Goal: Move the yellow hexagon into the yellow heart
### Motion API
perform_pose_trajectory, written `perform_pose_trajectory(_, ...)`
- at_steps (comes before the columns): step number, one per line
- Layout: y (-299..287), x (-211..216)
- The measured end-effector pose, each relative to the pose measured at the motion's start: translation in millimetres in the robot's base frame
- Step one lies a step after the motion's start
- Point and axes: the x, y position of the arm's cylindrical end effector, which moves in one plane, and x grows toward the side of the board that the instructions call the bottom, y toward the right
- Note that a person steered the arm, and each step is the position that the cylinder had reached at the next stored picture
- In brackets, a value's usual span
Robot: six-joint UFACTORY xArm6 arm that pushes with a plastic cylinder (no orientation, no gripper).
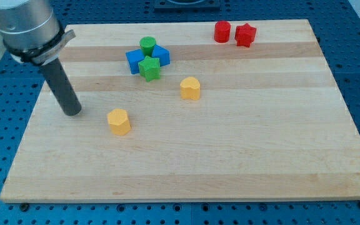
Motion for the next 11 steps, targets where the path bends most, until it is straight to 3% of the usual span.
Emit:
perform_pose_trajectory(2,7,49)
perform_pose_trajectory(5,109,50)
perform_pose_trajectory(8,117,13)
perform_pose_trajectory(9,86,21)
perform_pose_trajectory(11,99,-21)
